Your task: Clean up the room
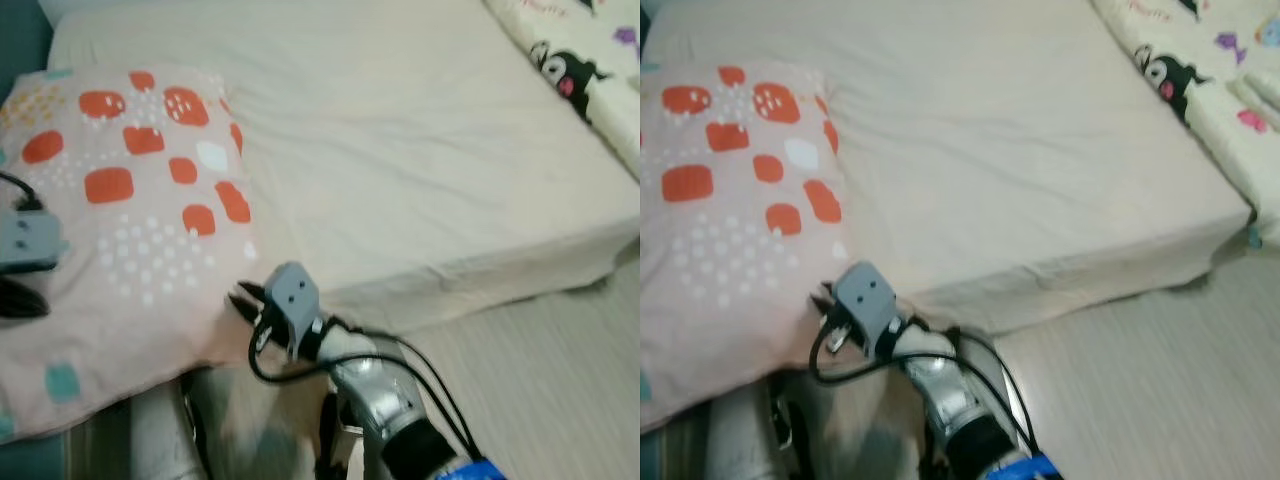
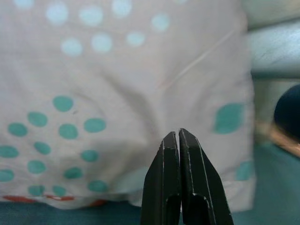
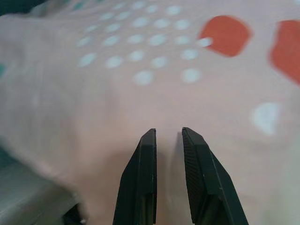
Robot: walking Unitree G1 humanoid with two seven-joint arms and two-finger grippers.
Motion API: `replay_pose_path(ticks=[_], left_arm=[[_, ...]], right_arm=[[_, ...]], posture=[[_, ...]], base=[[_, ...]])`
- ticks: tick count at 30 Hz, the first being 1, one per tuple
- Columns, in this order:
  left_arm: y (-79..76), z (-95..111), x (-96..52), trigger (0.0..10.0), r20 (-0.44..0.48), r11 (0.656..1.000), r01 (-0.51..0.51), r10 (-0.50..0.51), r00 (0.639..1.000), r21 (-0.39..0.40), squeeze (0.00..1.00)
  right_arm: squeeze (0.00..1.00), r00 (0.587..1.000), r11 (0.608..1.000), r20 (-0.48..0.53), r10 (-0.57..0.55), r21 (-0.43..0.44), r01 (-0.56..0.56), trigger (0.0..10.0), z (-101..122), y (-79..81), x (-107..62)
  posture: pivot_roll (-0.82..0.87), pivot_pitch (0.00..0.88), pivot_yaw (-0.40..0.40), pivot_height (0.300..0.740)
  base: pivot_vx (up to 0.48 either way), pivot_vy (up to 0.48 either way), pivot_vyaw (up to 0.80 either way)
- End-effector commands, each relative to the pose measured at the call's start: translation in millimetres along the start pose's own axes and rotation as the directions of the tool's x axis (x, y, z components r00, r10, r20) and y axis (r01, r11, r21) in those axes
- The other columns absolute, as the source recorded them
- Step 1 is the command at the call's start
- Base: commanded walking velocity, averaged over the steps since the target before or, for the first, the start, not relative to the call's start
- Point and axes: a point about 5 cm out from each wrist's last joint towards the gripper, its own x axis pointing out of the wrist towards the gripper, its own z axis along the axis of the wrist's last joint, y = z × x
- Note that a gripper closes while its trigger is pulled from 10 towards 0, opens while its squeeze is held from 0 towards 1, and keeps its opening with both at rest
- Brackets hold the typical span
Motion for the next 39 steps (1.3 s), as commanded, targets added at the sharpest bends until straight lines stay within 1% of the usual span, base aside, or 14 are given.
replay_pose_path(ticks=[1, 5, 8, 9, 11, 13, 14, 17, 22, 24, 28, 31, 34, 39], left_arm=[[-7.2, 7.7, -1.3, 0.0, 0.044, 0.999, 0.048, -0.048, 0.998, -0.002, 0.00], [-11.6, 25.3, -9.5, 0.0, 0.204, 1.000, 0.020, -0.018, 0.979, -0.005, 0.00], [-2.8, 48.5, -11.0, 0.0, 0.462, 0.993, -0.120, 0.096, 0.881, 0.022, 0.00], [5.1, 65.8, -8.0, 0.0, 0.623, 0.972, -0.236, 0.188, 0.760, -0.006, 0.00], [7.6, 69.9, -5.3, 0.0, 0.656, 0.965, -0.262, 0.214, 0.724, -0.025, 0.00], [12.4, 81.3, 8.1, 0.0, 0.759, 0.953, -0.264, 0.280, 0.588, -0.148, 0.00], [12.4, 81.3, 8.1, 0.0, 0.759, 0.953, -0.264, 0.280, 0.588, -0.148, 0.00], [10.5, 93.5, 32.5, 0.0, 0.838, 0.950, -0.163, 0.313, 0.446, -0.268, 0.00], [4.1, 89.6, 62.0, 0.0, 0.797, 0.941, -0.146, 0.336, 0.501, -0.306, 0.00], [-0.4, 69.1, 112.4, 0.0, 0.628, 0.897, -0.247, 0.435, 0.646, -0.367, 0.00], [-6.2, 37.8, 167.0, 0.0, 0.330, 0.797, -0.419, 0.575, 0.749, -0.435, 0.00], [-6.7, 26.8, 180.2, 0.0, 0.226, 0.730, -0.481, 0.636, 0.737, -0.485, 0.00], [-10.7, 13.7, 203.3, 0.0, 0.072, 0.578, -0.571, 0.737, 0.672, -0.583, 0.00], [-22.5, 25.0, 224.2, 0.0, 0.101, 0.458, -0.421, 0.762, 0.639, -0.783, 0.00]], right_arm=[[0.00, 0.999, 1.000, -0.028, 0.019, 0.013, -0.019, 10.0, -7.4, 5.7, -3.2], [0.00, 0.999, 0.999, -0.026, 0.020, 0.028, -0.019, 10.0, -8.3, 7.6, -3.4], [0.00, 1.000, 1.000, -0.030, 0.001, 0.027, 0.000, 10.0, -9.5, 5.2, -4.3], [0.00, 0.999, 0.999, -0.040, -0.034, 0.015, 0.035, 10.0, -11.3, 0.0, -6.7], [0.00, 0.998, 0.999, -0.043, -0.049, 0.010, 0.050, 10.0, -12.1, -2.1, -7.8], [0.00, 0.991, 0.991, -0.015, -0.132, 0.028, 0.132, 10.0, -9.1, -13.2, -13.6], [0.00, 0.991, 0.991, -0.015, -0.132, 0.028, 0.132, 10.0, -9.1, -13.2, -13.6], [0.00, 0.963, 0.967, 0.106, -0.250, 0.080, 0.242, 10.0, 9.6, -30.7, -27.5], [0.00, 0.925, 0.939, 0.161, -0.344, 0.069, 0.337, 10.0, 19.2, -42.5, -40.8], [0.00, 0.843, 0.853, 0.137, -0.521, 0.045, 0.520, 10.0, 12.9, -60.0, -61.0], [0.00, 0.768, 0.769, 0.077, -0.636, -0.017, 0.639, 10.0, -1.5, -71.5, -82.9], [0.00, 0.752, 0.753, 0.060, -0.656, -0.018, 0.658, 10.0, -5.5, -73.3, -89.1], [0.00, 0.730, 0.730, 0.029, -0.683, -0.014, 0.683, 10.0, -12.1, -74.4, -99.6], [0.00, 0.724, 0.724, -0.018, -0.689, 0.006, 0.689, 10.0, -21.4, -72.5, -104.0]], posture=[[0.07, 0.259, -0.083, 0.539], [0.08, 0.257, -0.093, 0.539], [0.09, 0.247, -0.093, 0.539], [0.08, 0.240, -0.088, 0.539], [0.08, 0.239, -0.087, 0.539], [0.07, 0.238, -0.080, 0.539], [0.07, 0.238, -0.080, 0.539], [0.06, 0.233, -0.064, 0.539], [0.05, 0.227, -0.057, 0.539], [0.05, 0.217, -0.054, 0.539], [0.04, 0.210, -0.048, 0.539], [0.04, 0.205, -0.046, 0.539], [0.03, 0.200, -0.044, 0.539], [0.02, 0.186, -0.040, 0.539]], base=[[0.000, 0.000, 0.00], [0.000, 0.000, 0.00], [0.000, 0.000, 0.00], [0.000, 0.000, 0.00], [0.000, 0.000, 0.00], [0.000, 0.000, 0.00], [0.000, 0.000, 0.00], [0.000, 0.000, 0.00], [0.000, 0.000, 0.00], [0.000, 0.000, 0.00], [0.000, 0.000, 0.00], [0.000, 0.000, 0.00], [0.000, 0.000, 0.00], [0.000, 0.000, 0.00]])
